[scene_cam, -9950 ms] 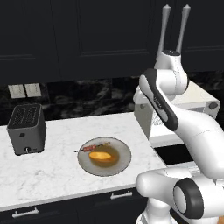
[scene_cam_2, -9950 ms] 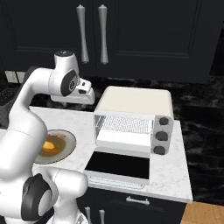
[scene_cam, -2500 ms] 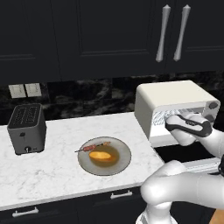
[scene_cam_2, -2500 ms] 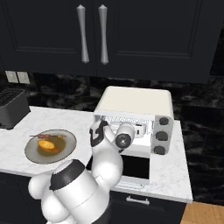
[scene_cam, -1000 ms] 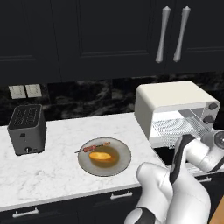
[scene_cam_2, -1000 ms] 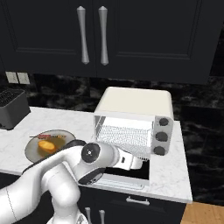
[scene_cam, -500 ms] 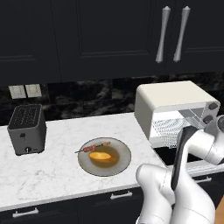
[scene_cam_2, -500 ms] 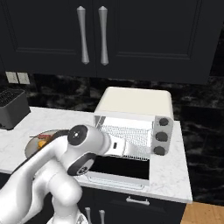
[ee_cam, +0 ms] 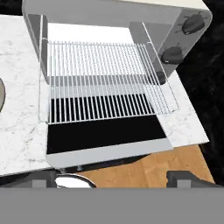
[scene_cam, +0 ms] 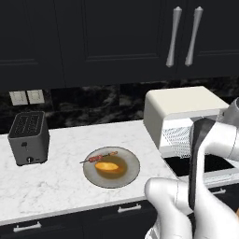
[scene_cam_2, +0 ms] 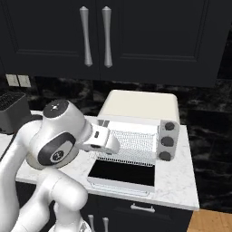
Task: Pick up the kebab skewer and baguette bread, and place them inside the toaster oven. Close the toaster oven door and start by setting the timer.
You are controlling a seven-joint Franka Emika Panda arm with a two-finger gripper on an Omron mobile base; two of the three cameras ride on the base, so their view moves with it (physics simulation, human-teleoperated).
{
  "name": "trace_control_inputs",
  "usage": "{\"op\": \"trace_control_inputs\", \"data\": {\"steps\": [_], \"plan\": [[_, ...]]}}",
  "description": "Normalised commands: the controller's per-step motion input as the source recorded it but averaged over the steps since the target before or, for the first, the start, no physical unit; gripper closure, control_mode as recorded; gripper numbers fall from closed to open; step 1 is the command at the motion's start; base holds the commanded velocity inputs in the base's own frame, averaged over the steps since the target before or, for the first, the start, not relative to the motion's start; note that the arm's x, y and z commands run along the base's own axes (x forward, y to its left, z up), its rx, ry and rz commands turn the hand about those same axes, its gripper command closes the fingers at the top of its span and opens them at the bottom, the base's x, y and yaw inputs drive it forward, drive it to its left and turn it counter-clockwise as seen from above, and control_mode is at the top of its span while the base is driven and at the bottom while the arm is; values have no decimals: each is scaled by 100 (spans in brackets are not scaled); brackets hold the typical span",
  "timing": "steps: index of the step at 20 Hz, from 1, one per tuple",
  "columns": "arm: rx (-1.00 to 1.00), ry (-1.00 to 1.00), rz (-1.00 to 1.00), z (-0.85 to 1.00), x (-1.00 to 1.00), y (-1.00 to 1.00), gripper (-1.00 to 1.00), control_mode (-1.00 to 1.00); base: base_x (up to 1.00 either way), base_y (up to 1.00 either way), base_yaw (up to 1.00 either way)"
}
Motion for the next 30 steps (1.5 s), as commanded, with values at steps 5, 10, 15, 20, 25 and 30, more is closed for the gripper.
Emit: {"op": "trace_control_inputs", "data": {"steps": [5,10,15,20,25,30], "plan": [[15,21,4,0,-12,100,-100,-100,0,0,0],[3,18,6,-9,0,100,-100,-100,0,0,0],[-5,8,35,-45,2,94,-100,-100,0,0,0],[3,10,71,-54,28,55,-100,-100,0,0,0],[7,16,72,-62,47,52,-100,-100,0,0,0],[2,15,44,-32,64,73,-100,-100,0,0,0]]}}
